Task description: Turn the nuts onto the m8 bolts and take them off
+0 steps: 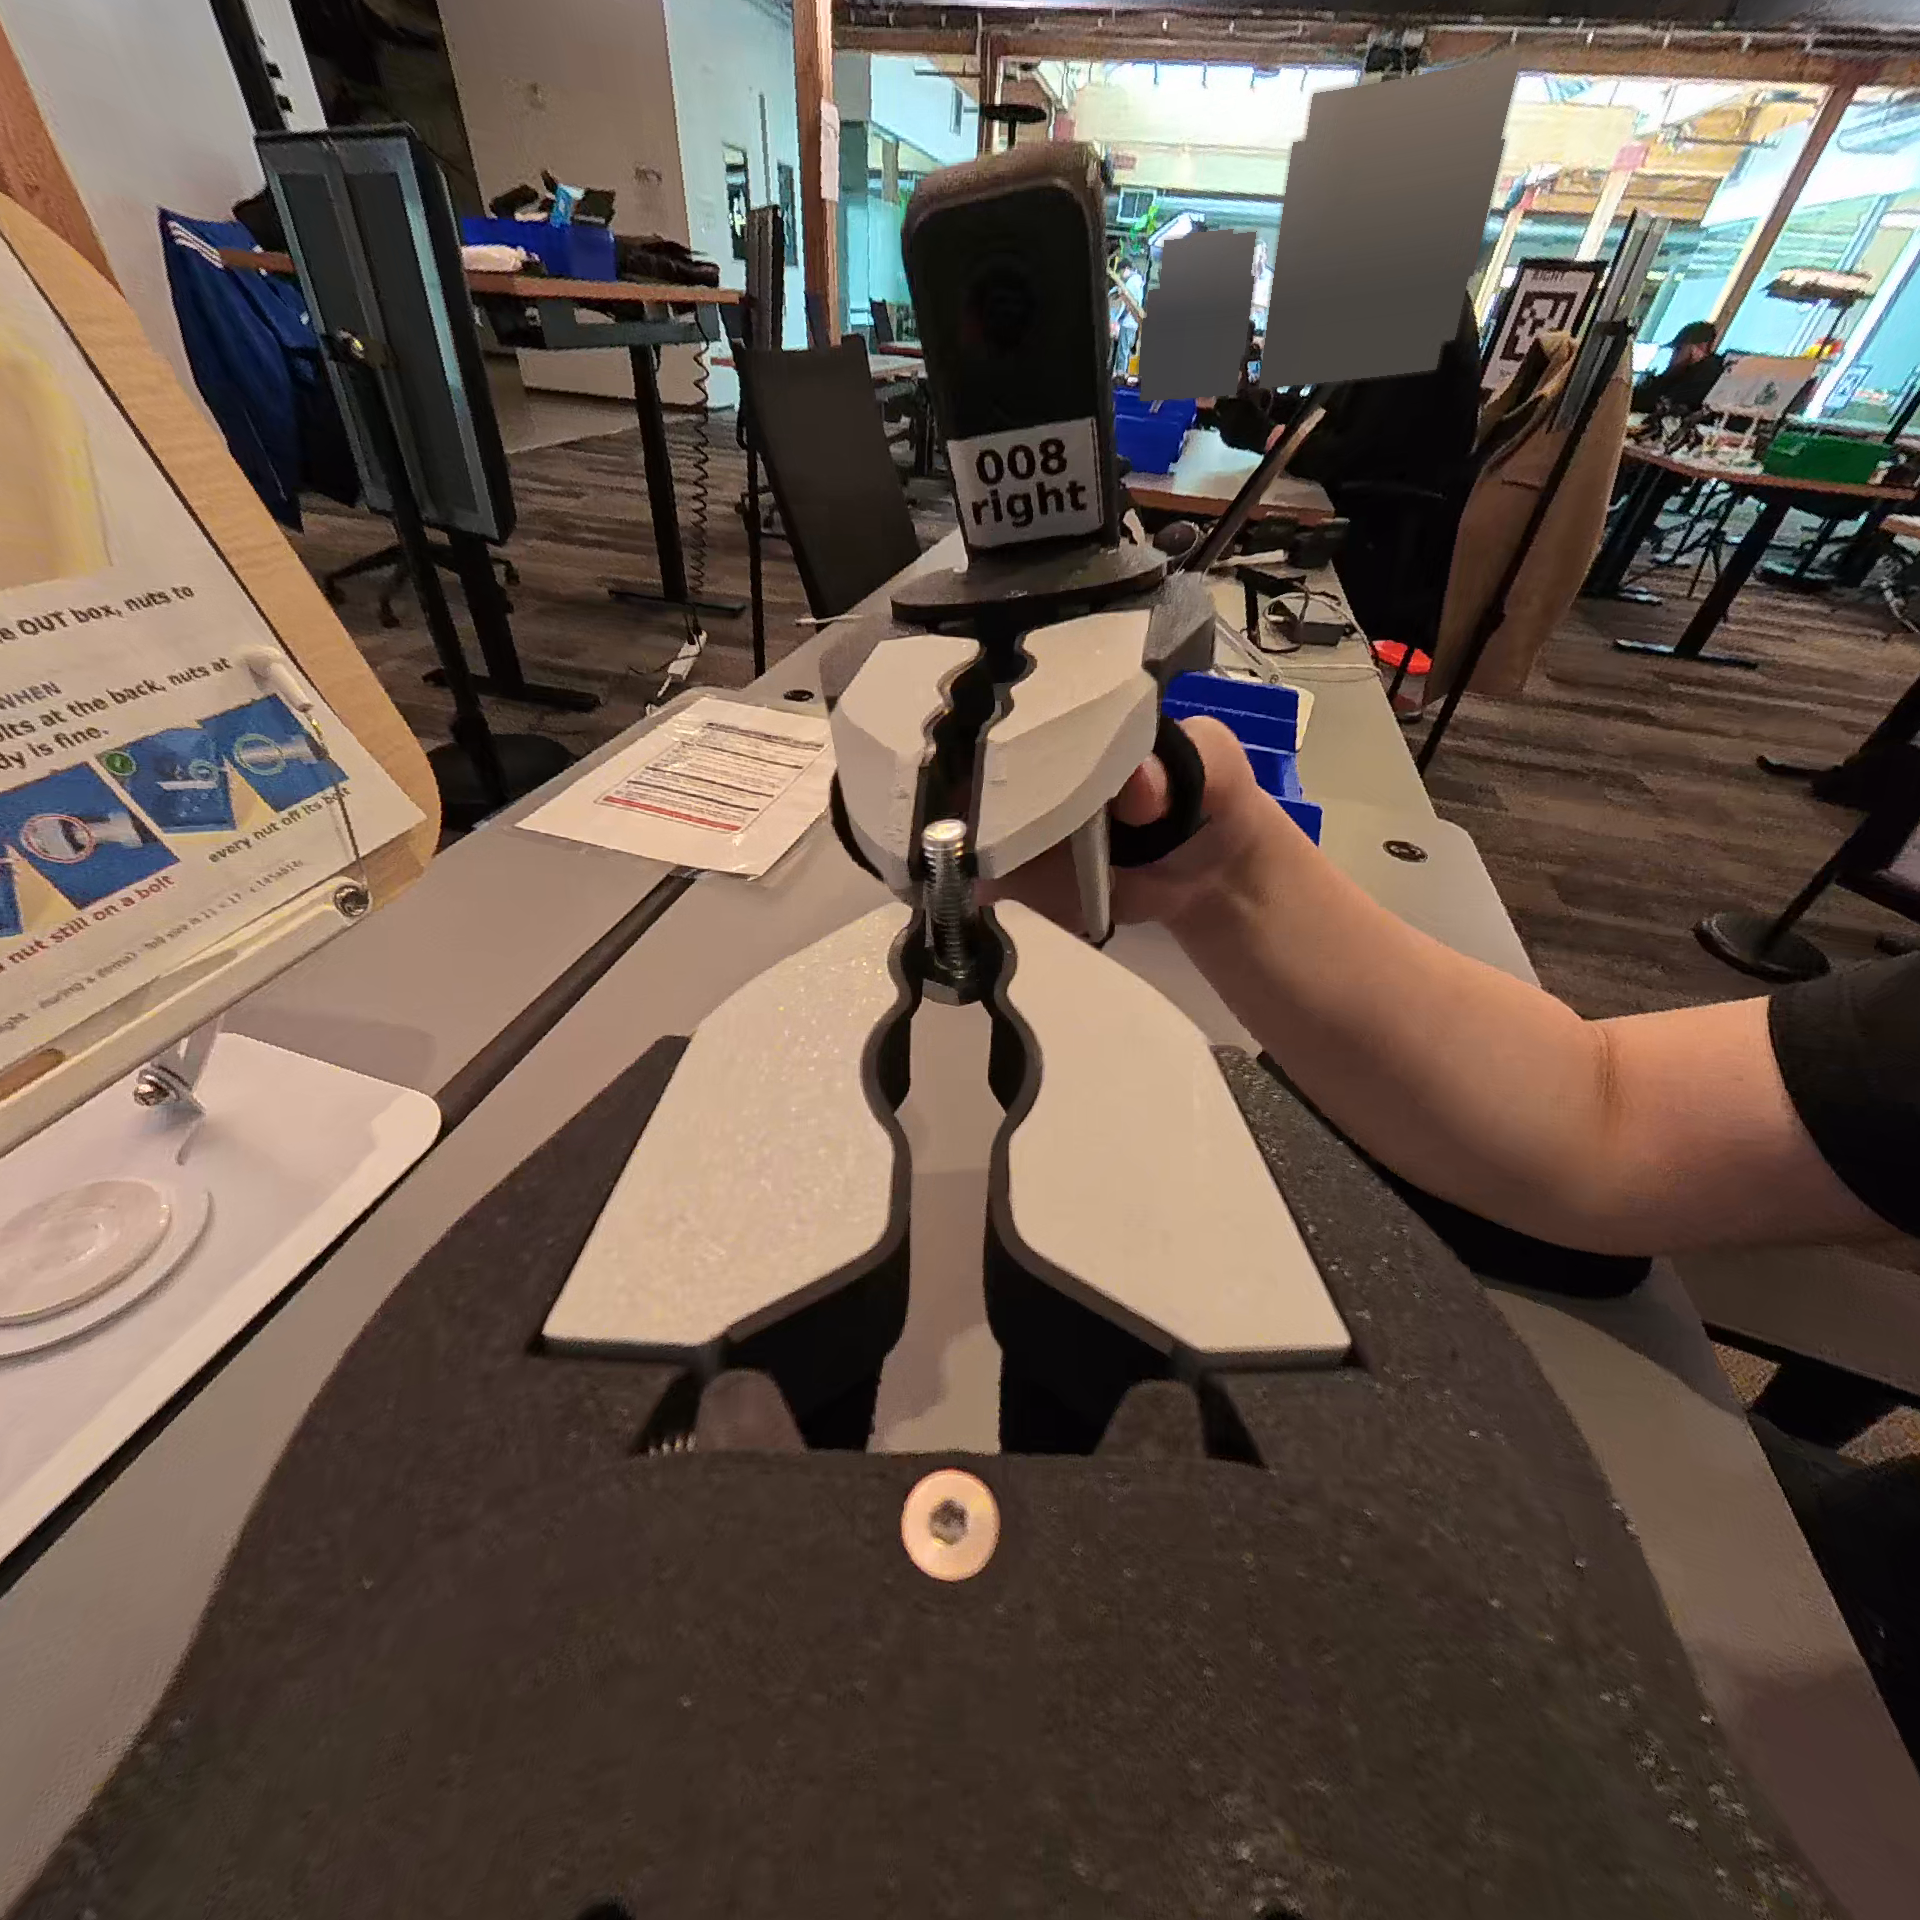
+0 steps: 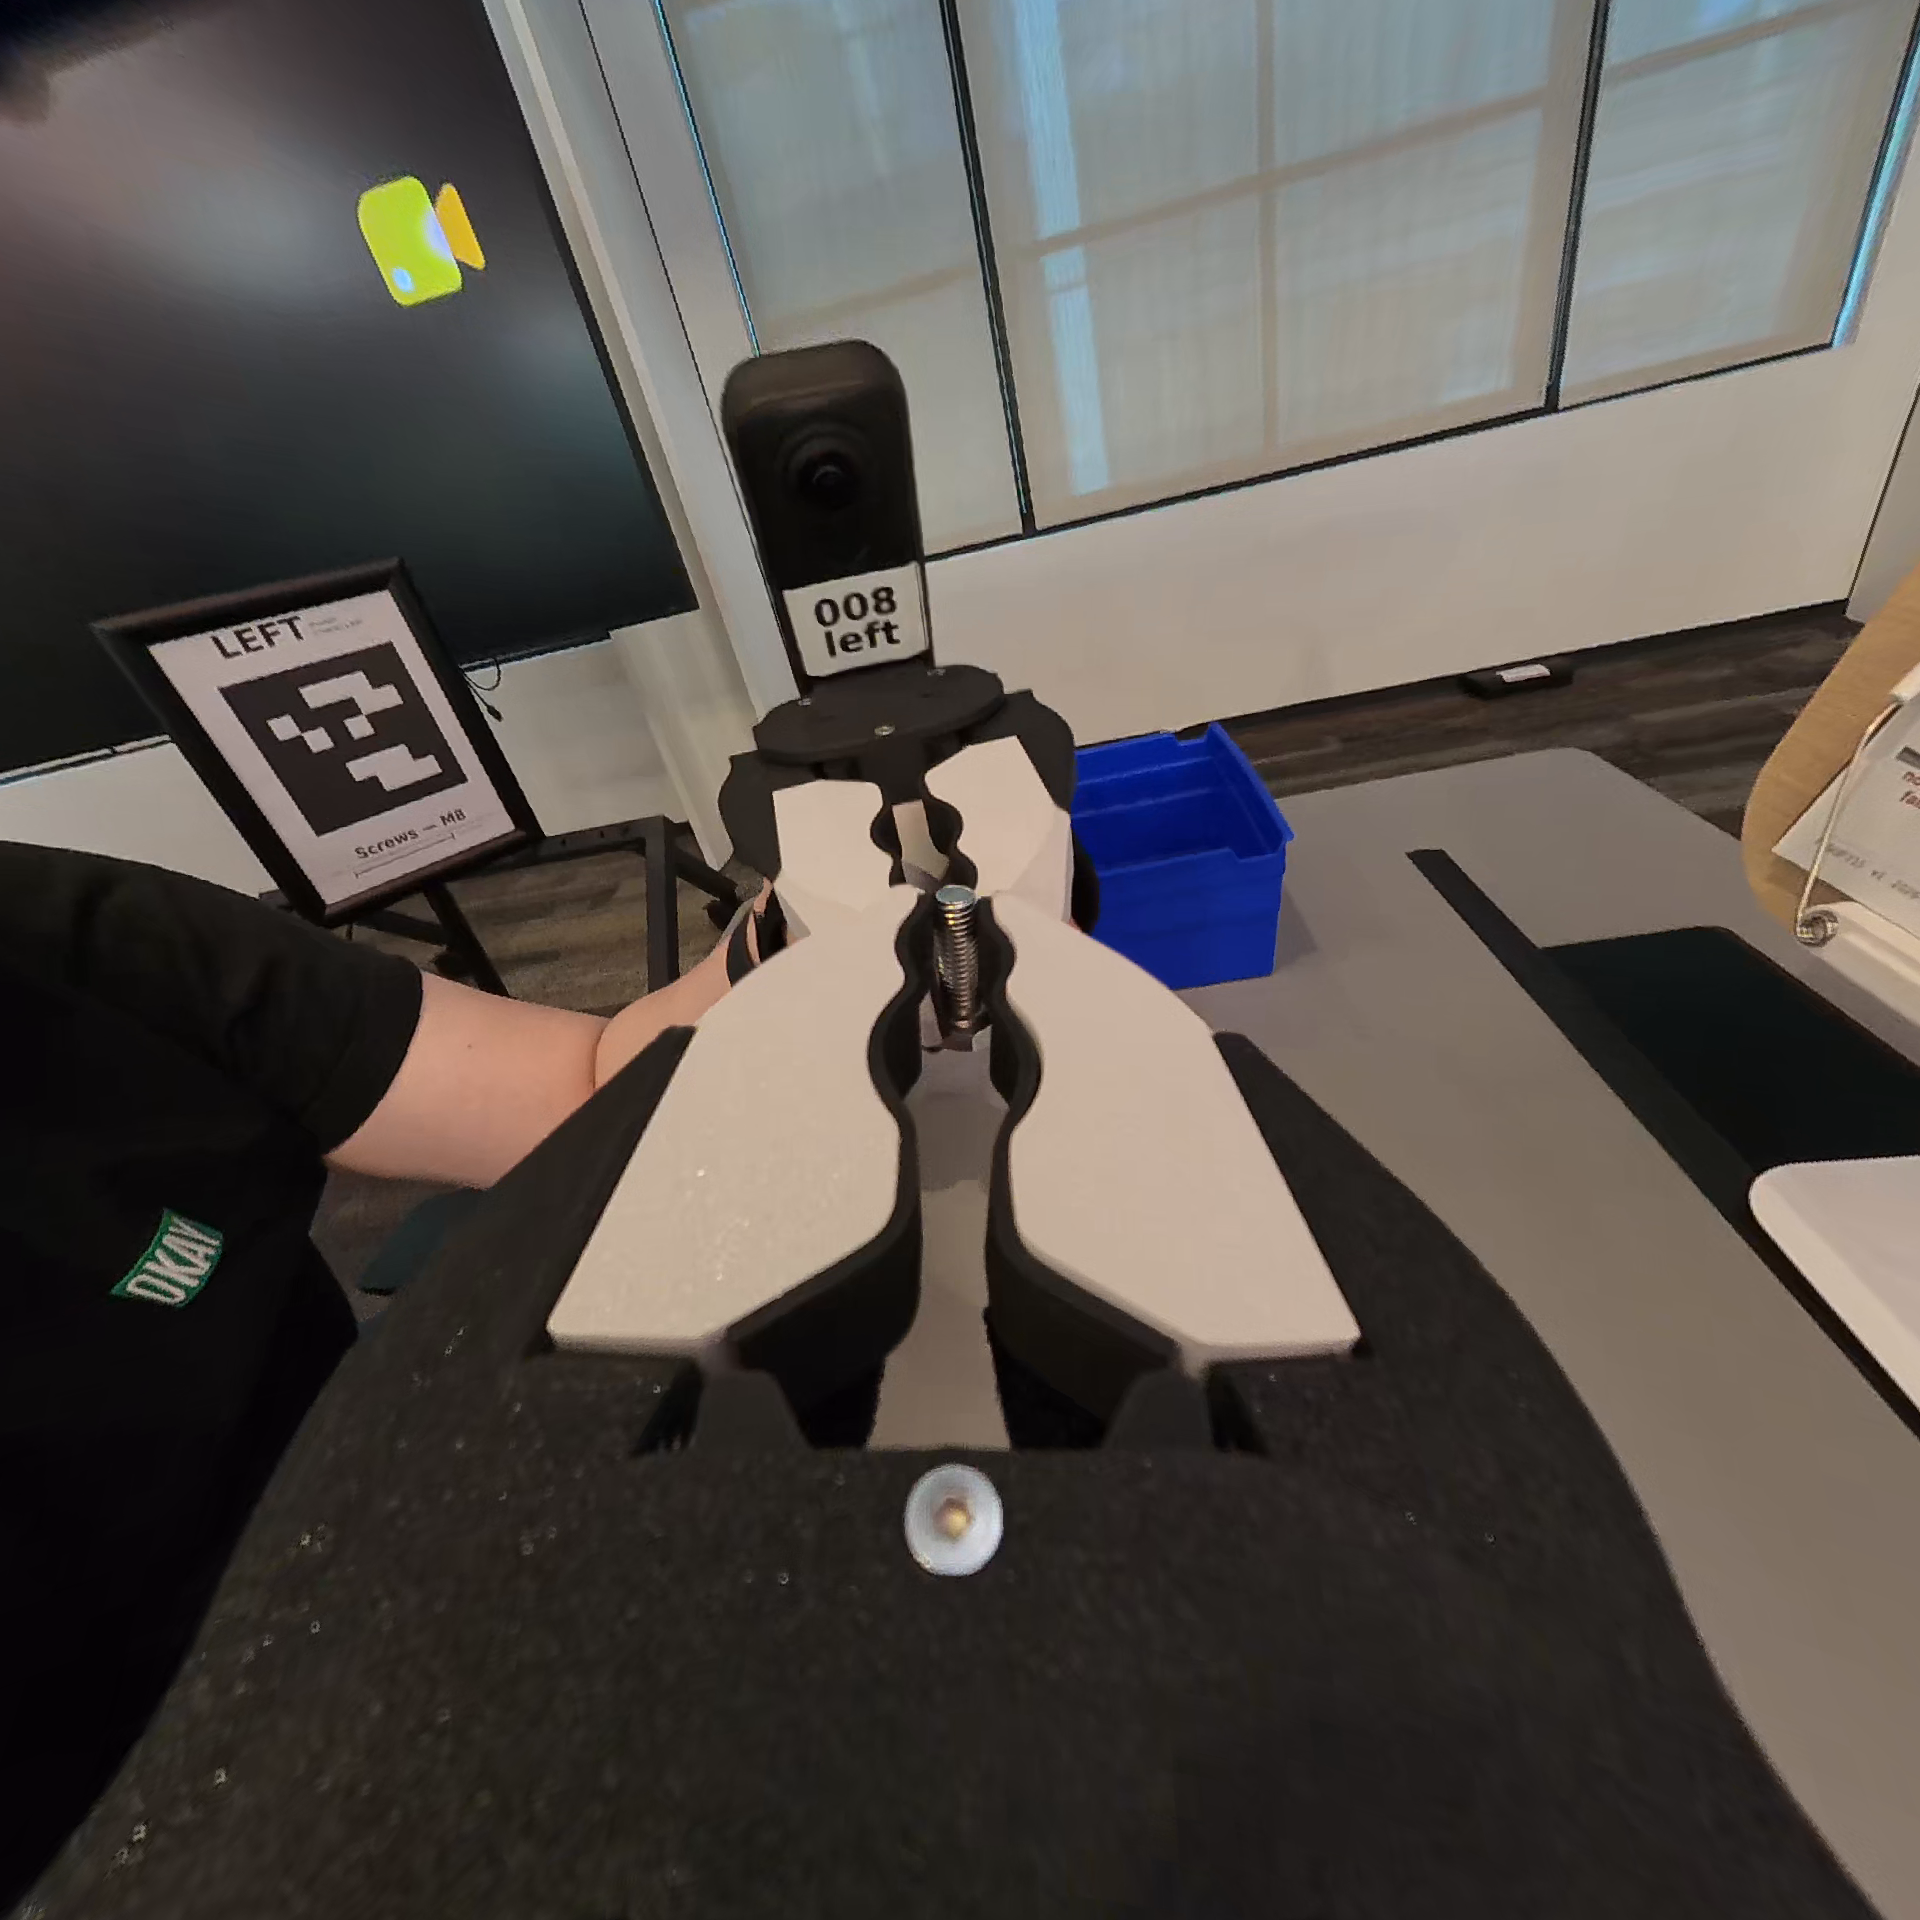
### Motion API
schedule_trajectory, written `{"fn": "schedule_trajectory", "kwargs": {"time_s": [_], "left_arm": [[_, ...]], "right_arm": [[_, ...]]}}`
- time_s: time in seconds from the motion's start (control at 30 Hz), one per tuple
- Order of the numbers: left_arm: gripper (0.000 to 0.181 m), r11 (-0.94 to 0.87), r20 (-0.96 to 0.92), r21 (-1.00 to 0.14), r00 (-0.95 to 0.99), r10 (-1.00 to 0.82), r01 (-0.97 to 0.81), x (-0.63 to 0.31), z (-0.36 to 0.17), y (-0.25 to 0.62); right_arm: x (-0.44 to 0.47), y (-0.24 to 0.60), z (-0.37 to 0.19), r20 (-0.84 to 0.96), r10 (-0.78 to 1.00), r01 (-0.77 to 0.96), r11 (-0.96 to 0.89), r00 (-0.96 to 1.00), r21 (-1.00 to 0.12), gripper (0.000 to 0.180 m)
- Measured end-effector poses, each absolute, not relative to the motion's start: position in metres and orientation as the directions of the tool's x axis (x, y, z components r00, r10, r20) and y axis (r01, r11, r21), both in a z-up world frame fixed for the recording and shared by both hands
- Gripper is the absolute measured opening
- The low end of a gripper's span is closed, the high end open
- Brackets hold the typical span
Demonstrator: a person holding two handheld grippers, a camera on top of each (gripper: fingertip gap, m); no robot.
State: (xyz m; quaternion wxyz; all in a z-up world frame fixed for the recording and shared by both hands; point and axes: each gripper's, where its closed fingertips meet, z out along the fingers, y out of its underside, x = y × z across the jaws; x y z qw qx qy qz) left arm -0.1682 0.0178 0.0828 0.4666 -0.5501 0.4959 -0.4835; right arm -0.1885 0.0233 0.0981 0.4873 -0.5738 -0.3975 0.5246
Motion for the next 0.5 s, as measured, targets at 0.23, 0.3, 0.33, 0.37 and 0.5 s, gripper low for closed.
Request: {"fn": "schedule_trajectory", "kwargs": {"time_s": [0.23,0.3,0.33,0.37,0.5], "left_arm": [[0.007,-0.173,0.173,-0.985,-0.006,-0.985,-0.026,-0.1643,0.0869,0.0194],[0.007,-0.197,0.197,-0.980,-0.019,-0.980,-0.006,-0.1641,0.0891,0.0195],[0.007,-0.210,0.210,-0.978,-0.025,-0.977,0.000,-0.1640,0.0897,0.0196],[0.007,-0.223,0.223,-0.975,-0.029,-0.974,0.001,-0.1641,0.0897,0.0201],[0.007,-0.262,0.262,-0.965,-0.022,-0.965,-0.013,-0.1658,0.0880,0.0235]], "right_arm": [[-0.1847,0.0260,0.1012,-0.207,0.967,-0.080,-0.196,0.150,-0.977,0.007],[-0.1841,0.0264,0.1032,-0.202,0.967,-0.091,-0.189,0.153,-0.978,0.007],[-0.1841,0.0268,0.1037,-0.203,0.967,-0.095,-0.190,0.155,-0.977,0.007],[-0.1843,0.0275,0.1037,-0.206,0.966,-0.097,-0.193,0.158,-0.976,0.007],[-0.1857,0.0305,0.1023,-0.233,0.959,-0.108,-0.217,0.161,-0.970,0.007]]}}
